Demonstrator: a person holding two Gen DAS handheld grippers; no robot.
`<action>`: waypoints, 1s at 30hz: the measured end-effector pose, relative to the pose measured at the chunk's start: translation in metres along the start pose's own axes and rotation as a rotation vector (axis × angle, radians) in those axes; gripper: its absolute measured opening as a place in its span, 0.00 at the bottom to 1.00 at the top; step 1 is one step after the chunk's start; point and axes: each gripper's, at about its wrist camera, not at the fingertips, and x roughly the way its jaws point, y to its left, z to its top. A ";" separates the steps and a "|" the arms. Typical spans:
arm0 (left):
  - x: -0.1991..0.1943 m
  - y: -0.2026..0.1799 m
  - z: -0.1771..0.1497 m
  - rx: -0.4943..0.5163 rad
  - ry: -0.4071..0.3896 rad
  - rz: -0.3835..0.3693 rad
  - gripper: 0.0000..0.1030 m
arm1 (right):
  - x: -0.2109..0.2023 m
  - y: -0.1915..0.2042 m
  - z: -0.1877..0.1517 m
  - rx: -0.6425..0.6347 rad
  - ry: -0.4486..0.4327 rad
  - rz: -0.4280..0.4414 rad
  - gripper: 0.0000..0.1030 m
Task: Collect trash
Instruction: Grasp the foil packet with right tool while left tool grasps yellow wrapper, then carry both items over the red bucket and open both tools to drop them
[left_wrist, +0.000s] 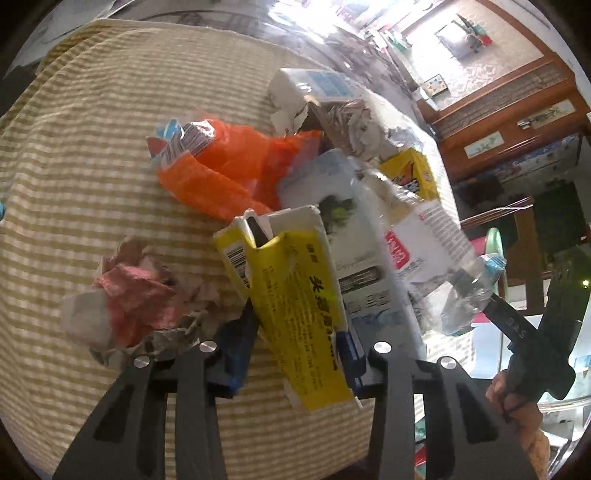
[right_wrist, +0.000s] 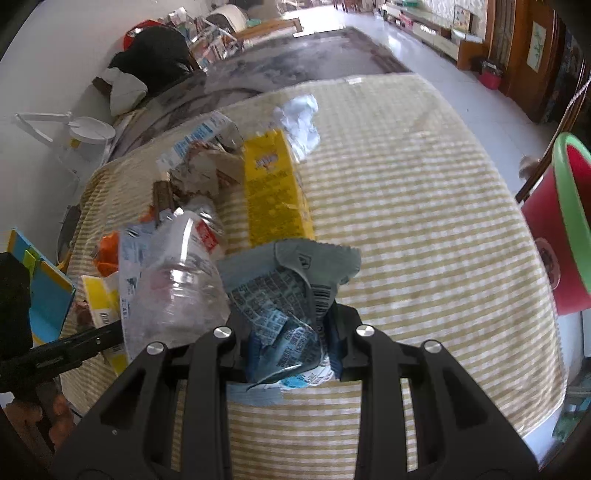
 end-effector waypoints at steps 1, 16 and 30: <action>-0.004 0.001 0.002 0.006 -0.007 0.004 0.36 | -0.004 0.000 0.002 0.000 -0.012 0.001 0.28; -0.098 -0.061 0.027 0.216 -0.362 0.044 0.36 | -0.077 0.030 0.038 -0.047 -0.208 0.082 0.28; -0.123 -0.098 0.017 0.308 -0.447 0.036 0.36 | -0.109 0.024 0.031 -0.027 -0.285 0.101 0.28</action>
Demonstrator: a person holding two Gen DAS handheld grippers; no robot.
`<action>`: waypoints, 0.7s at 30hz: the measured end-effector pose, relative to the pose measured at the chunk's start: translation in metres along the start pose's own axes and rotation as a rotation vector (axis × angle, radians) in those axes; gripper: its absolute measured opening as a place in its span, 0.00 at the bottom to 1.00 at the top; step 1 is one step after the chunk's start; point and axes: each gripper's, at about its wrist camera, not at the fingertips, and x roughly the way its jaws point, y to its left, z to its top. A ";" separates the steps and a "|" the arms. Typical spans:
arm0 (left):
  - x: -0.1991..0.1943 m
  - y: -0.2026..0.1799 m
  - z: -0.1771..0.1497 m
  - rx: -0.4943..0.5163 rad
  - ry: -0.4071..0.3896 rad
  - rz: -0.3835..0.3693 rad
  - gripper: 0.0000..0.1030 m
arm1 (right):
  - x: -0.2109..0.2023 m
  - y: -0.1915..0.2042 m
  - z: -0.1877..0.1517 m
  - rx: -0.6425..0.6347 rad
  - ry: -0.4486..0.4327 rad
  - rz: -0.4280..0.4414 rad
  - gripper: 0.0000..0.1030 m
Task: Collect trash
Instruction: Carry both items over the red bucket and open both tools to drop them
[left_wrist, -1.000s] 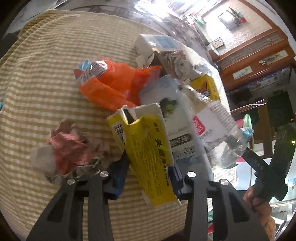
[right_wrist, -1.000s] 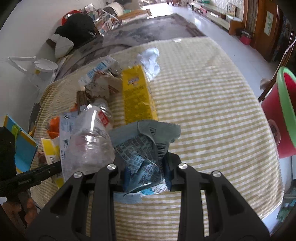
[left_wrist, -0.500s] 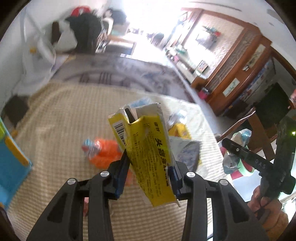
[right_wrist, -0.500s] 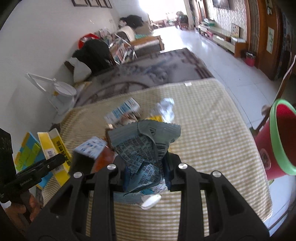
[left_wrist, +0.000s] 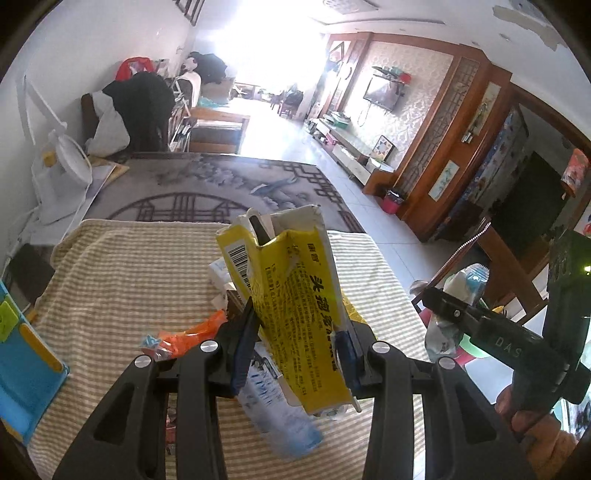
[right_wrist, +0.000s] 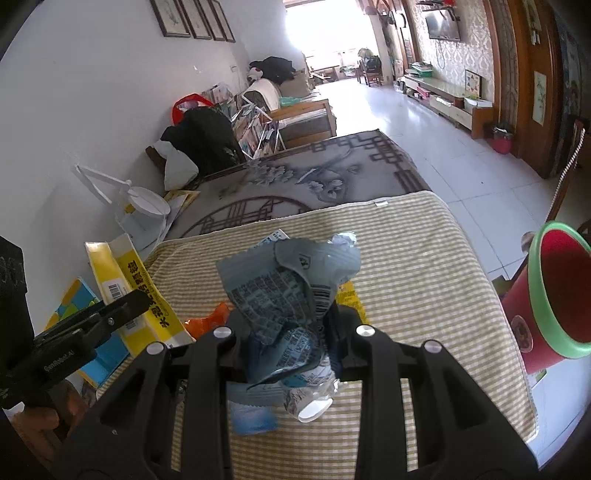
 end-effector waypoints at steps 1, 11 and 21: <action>-0.001 -0.003 -0.001 0.004 -0.001 0.001 0.36 | -0.002 -0.005 -0.001 0.009 -0.002 -0.002 0.28; 0.008 -0.036 -0.003 0.045 0.010 -0.009 0.36 | -0.022 -0.043 -0.001 0.052 -0.027 -0.018 0.28; 0.030 -0.089 -0.003 0.084 0.025 -0.029 0.36 | -0.045 -0.096 0.007 0.076 -0.048 -0.046 0.28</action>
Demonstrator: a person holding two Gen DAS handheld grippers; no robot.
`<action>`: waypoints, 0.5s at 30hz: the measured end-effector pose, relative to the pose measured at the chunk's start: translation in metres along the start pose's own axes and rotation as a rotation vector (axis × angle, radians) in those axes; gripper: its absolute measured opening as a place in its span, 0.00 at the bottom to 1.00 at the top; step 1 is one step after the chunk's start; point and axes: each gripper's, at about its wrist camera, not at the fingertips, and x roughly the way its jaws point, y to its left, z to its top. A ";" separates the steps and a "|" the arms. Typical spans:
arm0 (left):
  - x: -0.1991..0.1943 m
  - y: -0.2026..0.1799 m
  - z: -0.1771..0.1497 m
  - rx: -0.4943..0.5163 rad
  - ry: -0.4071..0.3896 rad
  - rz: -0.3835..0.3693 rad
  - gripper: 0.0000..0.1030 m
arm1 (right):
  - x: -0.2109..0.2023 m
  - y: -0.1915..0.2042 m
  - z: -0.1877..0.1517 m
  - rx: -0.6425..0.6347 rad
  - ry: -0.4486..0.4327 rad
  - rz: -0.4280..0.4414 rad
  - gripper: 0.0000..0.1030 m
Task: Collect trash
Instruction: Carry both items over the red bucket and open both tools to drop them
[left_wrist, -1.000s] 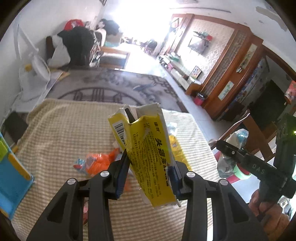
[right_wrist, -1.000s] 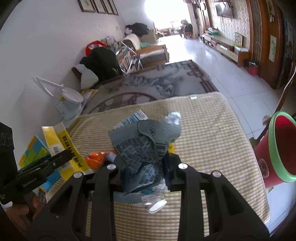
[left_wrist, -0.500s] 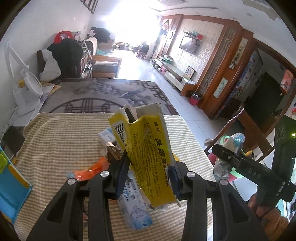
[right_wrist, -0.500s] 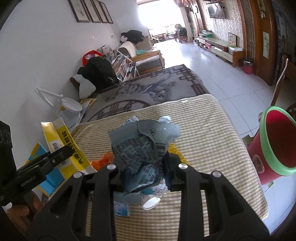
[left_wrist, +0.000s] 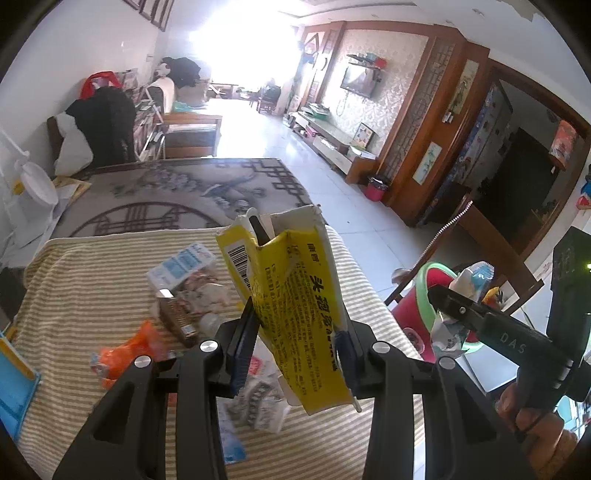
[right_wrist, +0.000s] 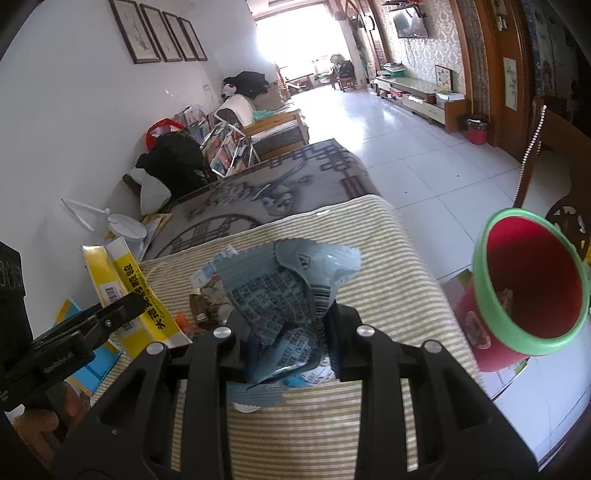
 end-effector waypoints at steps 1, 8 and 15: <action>0.003 -0.006 0.001 0.003 0.002 -0.002 0.36 | -0.002 -0.005 0.001 0.002 -0.001 -0.002 0.28; 0.027 -0.052 0.008 0.030 0.017 -0.019 0.36 | -0.014 -0.054 0.014 0.034 -0.013 -0.021 0.28; 0.050 -0.098 0.009 0.050 0.034 -0.023 0.36 | -0.017 -0.104 0.024 0.065 -0.007 -0.036 0.28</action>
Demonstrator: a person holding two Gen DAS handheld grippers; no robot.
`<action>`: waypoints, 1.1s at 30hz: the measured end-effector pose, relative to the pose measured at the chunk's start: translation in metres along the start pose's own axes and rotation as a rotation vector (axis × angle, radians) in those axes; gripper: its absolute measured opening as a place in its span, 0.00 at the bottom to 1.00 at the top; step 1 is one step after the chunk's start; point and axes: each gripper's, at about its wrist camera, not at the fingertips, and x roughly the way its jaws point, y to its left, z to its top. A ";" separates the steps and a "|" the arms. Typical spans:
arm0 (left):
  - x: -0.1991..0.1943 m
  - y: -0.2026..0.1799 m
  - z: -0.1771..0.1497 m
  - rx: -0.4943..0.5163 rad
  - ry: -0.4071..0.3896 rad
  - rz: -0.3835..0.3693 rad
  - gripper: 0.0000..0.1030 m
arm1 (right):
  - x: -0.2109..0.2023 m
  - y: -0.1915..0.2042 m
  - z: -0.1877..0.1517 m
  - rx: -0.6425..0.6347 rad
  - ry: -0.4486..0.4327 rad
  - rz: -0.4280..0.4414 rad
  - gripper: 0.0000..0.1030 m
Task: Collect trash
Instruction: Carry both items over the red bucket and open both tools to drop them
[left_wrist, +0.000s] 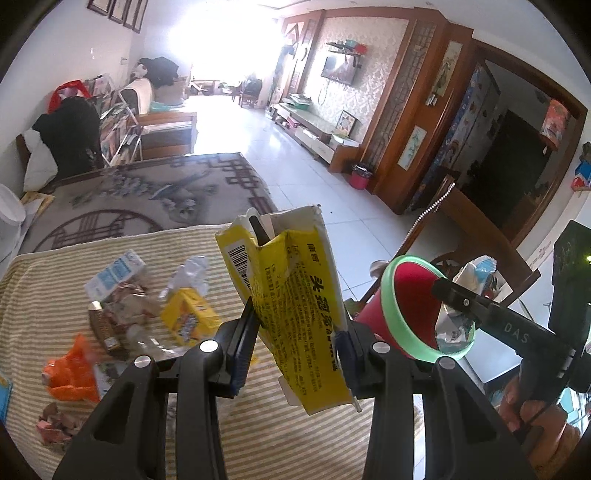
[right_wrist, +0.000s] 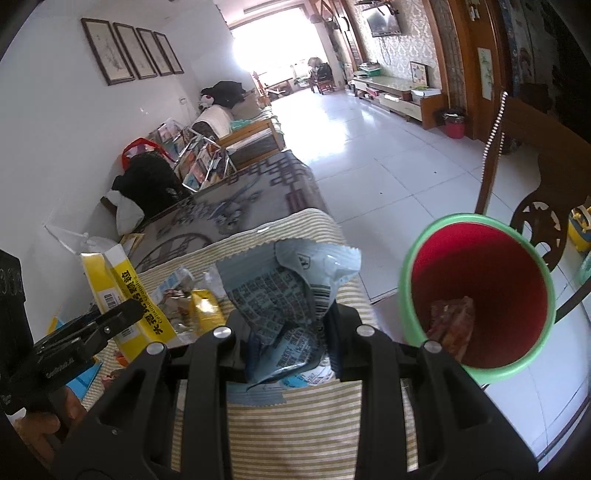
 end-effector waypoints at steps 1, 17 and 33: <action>0.002 -0.005 0.000 0.000 0.002 0.000 0.36 | 0.000 -0.006 0.001 0.002 0.003 -0.002 0.28; 0.044 -0.080 0.010 0.062 0.053 -0.022 0.36 | 0.014 -0.128 0.013 0.108 0.006 -0.214 0.65; 0.142 -0.190 0.026 0.226 0.184 -0.210 0.36 | -0.088 -0.176 -0.026 0.252 -0.131 -0.350 0.80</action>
